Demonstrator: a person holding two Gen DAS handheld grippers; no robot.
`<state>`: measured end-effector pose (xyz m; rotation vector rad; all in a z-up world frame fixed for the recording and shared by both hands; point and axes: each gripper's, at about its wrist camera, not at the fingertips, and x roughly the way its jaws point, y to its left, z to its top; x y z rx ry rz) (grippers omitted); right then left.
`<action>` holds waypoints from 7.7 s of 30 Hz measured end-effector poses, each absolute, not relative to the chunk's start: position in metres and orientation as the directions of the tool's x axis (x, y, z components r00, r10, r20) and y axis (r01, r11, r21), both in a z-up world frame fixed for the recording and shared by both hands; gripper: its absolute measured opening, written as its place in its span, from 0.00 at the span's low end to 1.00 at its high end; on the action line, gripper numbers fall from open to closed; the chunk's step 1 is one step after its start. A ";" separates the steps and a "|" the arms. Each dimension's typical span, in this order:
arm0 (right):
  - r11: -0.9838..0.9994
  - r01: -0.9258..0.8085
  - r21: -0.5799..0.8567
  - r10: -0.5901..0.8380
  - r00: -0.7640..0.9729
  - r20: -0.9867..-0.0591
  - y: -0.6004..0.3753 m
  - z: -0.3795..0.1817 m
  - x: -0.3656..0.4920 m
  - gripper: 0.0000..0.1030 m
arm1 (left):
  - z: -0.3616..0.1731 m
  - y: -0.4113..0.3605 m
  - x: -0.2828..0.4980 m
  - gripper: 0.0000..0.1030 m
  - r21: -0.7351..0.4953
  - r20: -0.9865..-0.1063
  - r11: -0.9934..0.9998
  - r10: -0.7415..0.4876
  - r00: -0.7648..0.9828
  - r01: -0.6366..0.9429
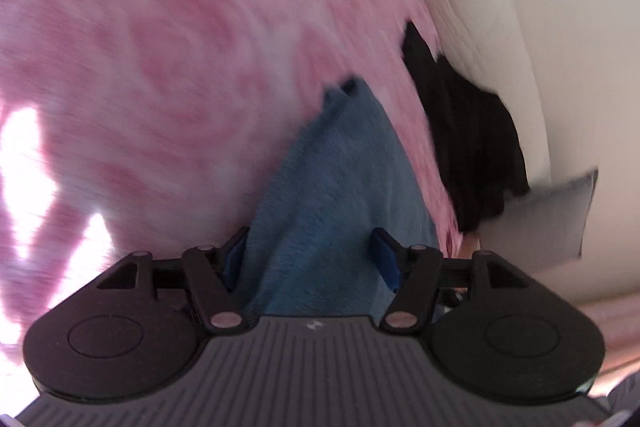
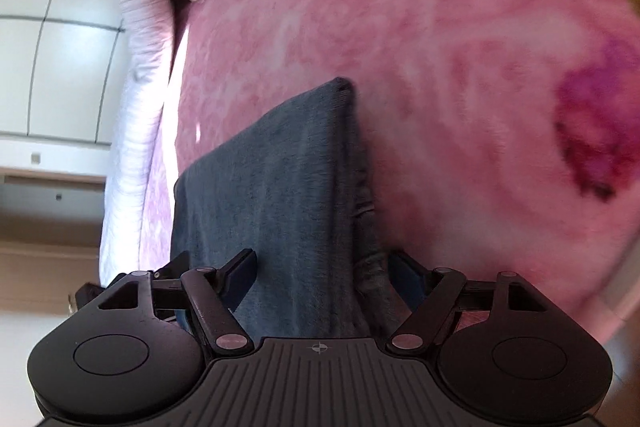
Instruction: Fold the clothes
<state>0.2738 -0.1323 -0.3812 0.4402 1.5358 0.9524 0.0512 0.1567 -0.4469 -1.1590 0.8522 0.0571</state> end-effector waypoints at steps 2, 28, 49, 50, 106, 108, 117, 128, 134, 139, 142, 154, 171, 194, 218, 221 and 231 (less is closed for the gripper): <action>0.584 -0.247 0.773 0.744 -0.219 -0.632 -0.124 -0.385 0.273 0.59 | -0.445 0.150 0.059 0.56 -0.752 -0.638 0.484 -0.368 0.676 -0.447; 0.314 -0.211 0.926 0.741 -0.555 -0.378 -0.001 -0.222 -0.010 0.25 | -0.215 0.177 -0.405 0.35 -0.705 -0.630 0.328 0.116 0.768 -0.629; 0.066 -0.288 0.955 0.444 -0.849 -0.286 0.159 -0.086 -0.263 0.26 | -0.069 0.186 -0.670 0.35 -0.676 -0.584 0.059 0.566 0.583 -0.735; 0.054 -0.288 0.956 0.428 -0.858 -0.283 0.169 -0.086 -0.269 0.26 | -0.067 0.187 -0.676 0.35 -0.676 -0.580 0.048 0.582 0.571 -0.735; 0.323 -0.487 0.811 0.496 -0.643 -0.584 0.572 -0.249 -0.747 0.34 | -0.249 0.670 -1.101 0.44 -0.658 -0.709 0.030 0.313 0.632 -0.753; 0.333 -0.527 0.782 0.492 -0.611 -0.620 0.572 -0.255 -0.749 0.39 | -0.250 0.672 -1.103 0.44 -0.670 -0.700 0.025 0.311 0.643 -0.742; 0.213 -0.694 0.688 0.577 -0.479 -0.661 0.568 -0.209 -0.726 0.44 | -0.206 0.685 -1.123 0.44 -0.611 -0.711 0.040 0.412 0.570 -0.791; 0.221 -0.780 0.585 0.584 -0.374 -0.720 0.598 -0.235 -0.739 0.13 | -0.240 0.692 -1.080 0.37 -0.501 -0.731 0.100 0.483 0.482 -0.860; 0.171 -0.814 0.556 0.635 -0.340 -0.694 0.576 -0.202 -0.726 0.16 | -0.196 0.647 -1.084 0.25 -0.330 -0.697 0.191 0.611 0.375 -0.924; 0.017 -0.932 0.363 0.663 -0.261 -0.701 0.520 -0.175 -0.756 0.16 | -0.172 0.587 -1.089 0.12 -0.305 -0.667 0.247 0.633 0.392 -0.920; -0.108 -0.963 0.246 0.673 -0.253 -0.695 0.490 -0.175 -0.787 0.15 | -0.189 0.569 -1.080 0.10 -0.228 -0.724 0.256 0.601 0.340 -0.939; -0.037 -0.949 0.313 0.572 -0.277 -0.772 0.483 -0.196 -0.795 0.13 | -0.175 0.546 -1.077 0.10 -0.185 -0.793 0.131 0.565 0.227 -0.974; -0.119 -0.960 0.253 0.445 -0.280 -0.851 0.453 -0.151 -0.817 0.48 | -0.106 0.473 -1.030 0.31 -0.043 -0.839 0.115 0.535 0.098 -0.992; -0.162 -0.976 0.148 0.527 -0.212 -0.823 0.367 -0.083 -0.802 0.58 | -0.058 0.398 -0.970 0.52 0.094 -0.835 0.121 0.550 -0.012 -0.988; -0.105 -0.986 0.131 0.552 -0.167 -0.817 0.348 -0.076 -0.777 0.59 | -0.069 0.377 -0.946 0.60 0.122 -0.798 0.073 0.601 -0.053 -0.990; -0.129 -0.982 0.138 0.540 -0.186 -0.821 0.351 -0.077 -0.765 0.59 | -0.069 0.371 -0.936 0.60 0.130 -0.794 0.033 0.602 -0.084 -0.991; -0.391 -0.909 0.145 0.474 -0.334 -0.815 0.357 -0.069 -0.703 0.59 | -0.059 0.329 -0.866 0.60 0.164 -0.763 -0.232 0.586 -0.272 -0.959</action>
